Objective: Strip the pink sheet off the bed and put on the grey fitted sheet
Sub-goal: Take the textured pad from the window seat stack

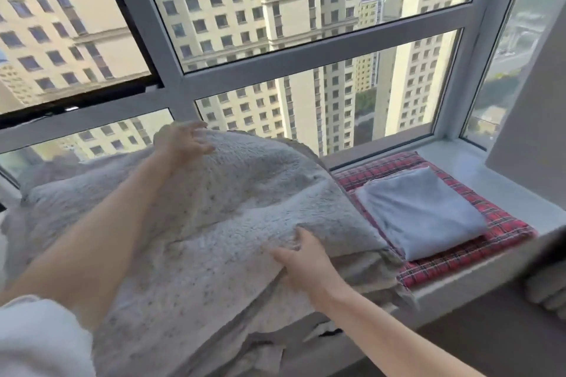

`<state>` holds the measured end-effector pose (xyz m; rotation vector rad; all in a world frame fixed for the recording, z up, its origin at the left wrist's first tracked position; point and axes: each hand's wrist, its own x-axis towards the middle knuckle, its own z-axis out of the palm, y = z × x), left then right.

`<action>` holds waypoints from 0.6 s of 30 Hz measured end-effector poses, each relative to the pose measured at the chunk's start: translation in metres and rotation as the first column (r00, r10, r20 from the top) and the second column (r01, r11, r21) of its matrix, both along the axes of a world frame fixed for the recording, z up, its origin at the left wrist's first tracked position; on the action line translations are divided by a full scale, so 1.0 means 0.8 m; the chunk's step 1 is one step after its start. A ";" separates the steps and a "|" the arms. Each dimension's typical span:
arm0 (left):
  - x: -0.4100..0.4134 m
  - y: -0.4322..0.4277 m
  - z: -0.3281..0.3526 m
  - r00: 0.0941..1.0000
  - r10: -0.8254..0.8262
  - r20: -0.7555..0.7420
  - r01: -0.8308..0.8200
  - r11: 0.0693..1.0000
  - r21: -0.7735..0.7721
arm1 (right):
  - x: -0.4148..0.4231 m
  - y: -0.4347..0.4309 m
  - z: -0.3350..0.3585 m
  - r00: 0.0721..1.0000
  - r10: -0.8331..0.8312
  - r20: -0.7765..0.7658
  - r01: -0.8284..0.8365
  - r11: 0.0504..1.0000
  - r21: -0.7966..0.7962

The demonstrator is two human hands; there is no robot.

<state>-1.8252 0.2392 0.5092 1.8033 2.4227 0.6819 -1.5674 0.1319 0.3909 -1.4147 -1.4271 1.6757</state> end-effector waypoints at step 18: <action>0.392 0.050 -0.179 0.780 -0.622 0.071 0.626 0.779 -0.042 | 0.318 -0.011 -0.033 0.803 -0.567 0.183 0.553 0.824 0.127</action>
